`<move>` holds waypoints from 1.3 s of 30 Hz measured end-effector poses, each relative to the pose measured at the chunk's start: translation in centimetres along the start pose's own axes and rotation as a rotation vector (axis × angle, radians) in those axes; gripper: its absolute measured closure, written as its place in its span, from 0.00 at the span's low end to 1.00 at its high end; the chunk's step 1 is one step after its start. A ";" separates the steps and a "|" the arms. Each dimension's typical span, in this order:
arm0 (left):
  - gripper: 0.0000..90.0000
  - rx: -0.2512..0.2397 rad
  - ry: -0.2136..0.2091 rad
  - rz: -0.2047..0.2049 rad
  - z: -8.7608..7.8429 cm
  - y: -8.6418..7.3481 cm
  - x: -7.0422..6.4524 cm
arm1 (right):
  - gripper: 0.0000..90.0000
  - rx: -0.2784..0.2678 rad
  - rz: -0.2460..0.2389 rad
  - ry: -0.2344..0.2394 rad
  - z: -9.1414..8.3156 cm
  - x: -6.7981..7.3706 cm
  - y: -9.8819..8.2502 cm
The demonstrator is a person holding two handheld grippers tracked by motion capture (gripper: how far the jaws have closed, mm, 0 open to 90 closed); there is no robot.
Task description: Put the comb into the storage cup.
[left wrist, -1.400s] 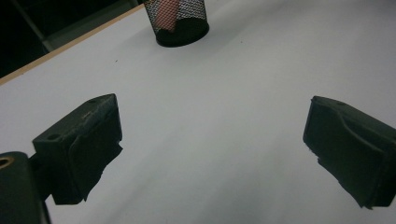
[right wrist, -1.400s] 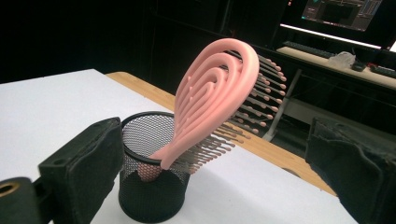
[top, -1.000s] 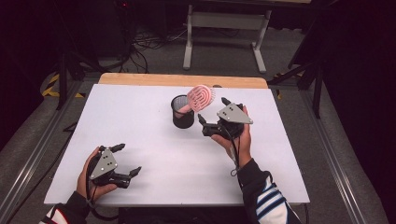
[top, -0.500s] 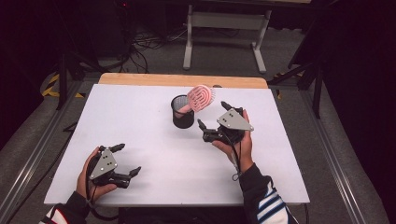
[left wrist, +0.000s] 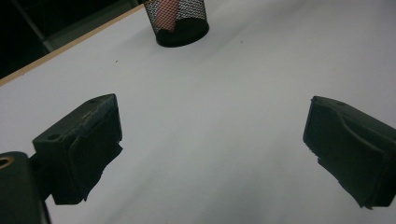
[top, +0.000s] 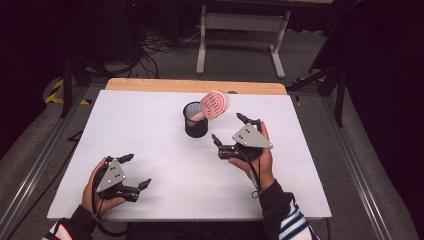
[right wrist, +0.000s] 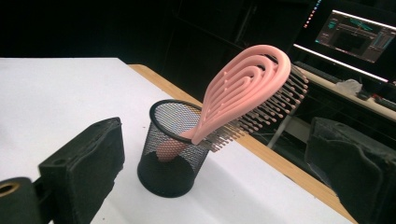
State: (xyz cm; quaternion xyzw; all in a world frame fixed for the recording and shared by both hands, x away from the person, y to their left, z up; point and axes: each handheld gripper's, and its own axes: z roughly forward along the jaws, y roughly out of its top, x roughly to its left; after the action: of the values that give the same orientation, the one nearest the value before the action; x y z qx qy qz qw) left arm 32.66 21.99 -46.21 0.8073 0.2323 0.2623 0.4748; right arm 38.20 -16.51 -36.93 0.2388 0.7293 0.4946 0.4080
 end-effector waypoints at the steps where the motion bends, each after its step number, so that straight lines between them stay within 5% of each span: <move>1: 0.06 0.001 0.001 0.001 0.0 0.0 0.0 | 0.06 -0.003 -0.001 0.005 -0.2 0.0 0.0; 39: 0.06 0.000 -0.001 0.004 -0.1 0.0 0.0 | 0.06 -0.018 -0.056 0.042 -2.6 1.3 -0.5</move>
State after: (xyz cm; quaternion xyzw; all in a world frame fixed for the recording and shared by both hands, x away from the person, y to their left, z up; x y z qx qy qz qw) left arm 32.63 22.03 -46.14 0.8080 0.2303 0.2629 0.4743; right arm 35.39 -17.08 -37.43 0.2044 0.7395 0.4944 0.4085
